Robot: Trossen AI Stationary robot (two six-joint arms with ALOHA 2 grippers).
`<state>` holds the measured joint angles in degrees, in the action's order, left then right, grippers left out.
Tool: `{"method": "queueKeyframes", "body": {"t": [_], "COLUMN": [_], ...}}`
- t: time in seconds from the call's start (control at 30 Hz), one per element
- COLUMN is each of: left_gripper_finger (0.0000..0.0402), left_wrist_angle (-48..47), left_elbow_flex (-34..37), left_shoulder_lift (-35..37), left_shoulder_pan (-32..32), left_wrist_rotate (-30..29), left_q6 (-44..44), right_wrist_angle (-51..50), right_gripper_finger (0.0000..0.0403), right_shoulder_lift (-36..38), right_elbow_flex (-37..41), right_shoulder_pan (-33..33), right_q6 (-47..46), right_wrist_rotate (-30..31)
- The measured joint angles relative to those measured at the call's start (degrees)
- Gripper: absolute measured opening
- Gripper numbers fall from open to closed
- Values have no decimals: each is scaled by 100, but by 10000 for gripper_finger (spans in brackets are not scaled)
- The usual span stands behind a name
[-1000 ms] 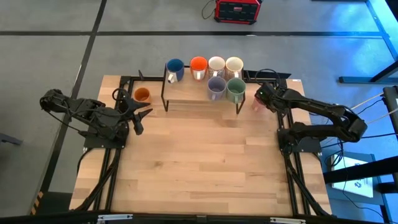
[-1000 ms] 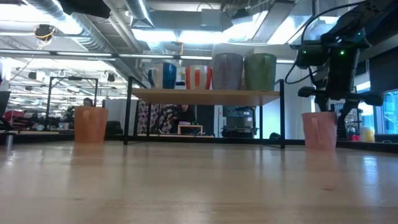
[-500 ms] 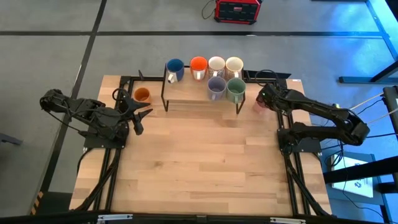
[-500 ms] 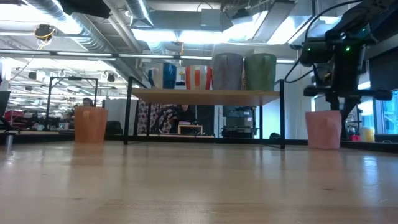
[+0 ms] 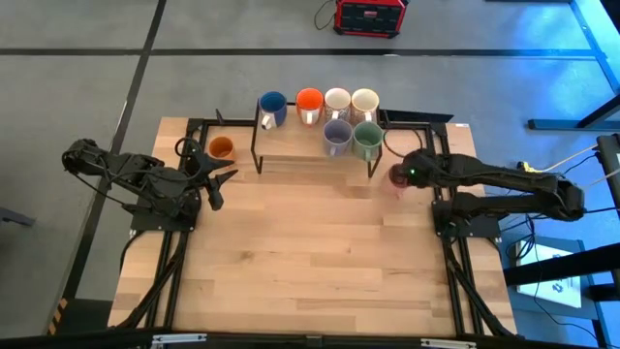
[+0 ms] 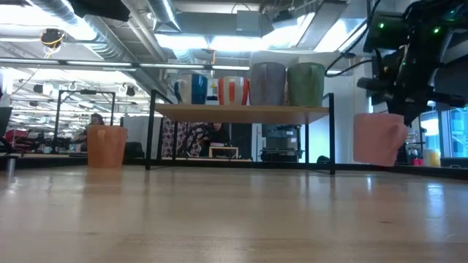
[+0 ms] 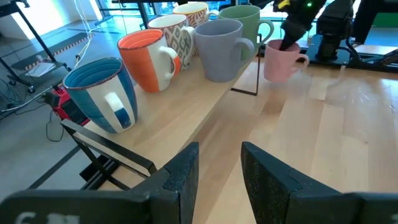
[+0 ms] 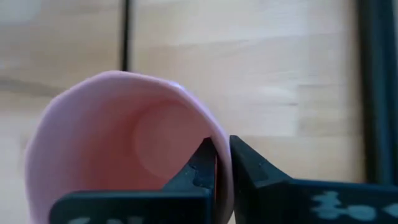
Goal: Place coffee mugs
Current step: Move the pink mug to the center
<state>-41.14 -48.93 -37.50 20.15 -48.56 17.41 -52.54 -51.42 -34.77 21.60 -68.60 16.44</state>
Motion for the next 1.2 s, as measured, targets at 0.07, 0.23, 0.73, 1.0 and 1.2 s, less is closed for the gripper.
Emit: {"method": "queueKeyframes", "body": {"t": [0.07, 0.23, 0.73, 1.0, 1.2], "left_gripper_finger": [114, 114, 114, 114, 114], "left_wrist_angle": [2, 2, -3, -1, -30], "left_elbow_flex": [0, 0, 0, 0, 0], "left_shoulder_lift": [0, 0, -5, -6, -52], "left_shoulder_pan": [0, -1, 0, -1, 1], "left_wrist_rotate": [0, 109, 336, 308, 318], "left_q6": [0, 1, 4, 7, 7], "right_wrist_angle": [118, 390, 522, 892, 813], "right_gripper_finger": [7, 5, 9, 6, 9], "right_shoulder_lift": [-67, -382, -1748, -2385, -3576], "right_elbow_flex": [-64, -298, -887, -1609, -2590], "right_shoulder_pan": [-364, -1288, -2592, -3031, -3022], "right_q6": [-11, -20, -418, 131, 332], "right_wrist_rotate": [-21, 70, 411, 340, 108]}}
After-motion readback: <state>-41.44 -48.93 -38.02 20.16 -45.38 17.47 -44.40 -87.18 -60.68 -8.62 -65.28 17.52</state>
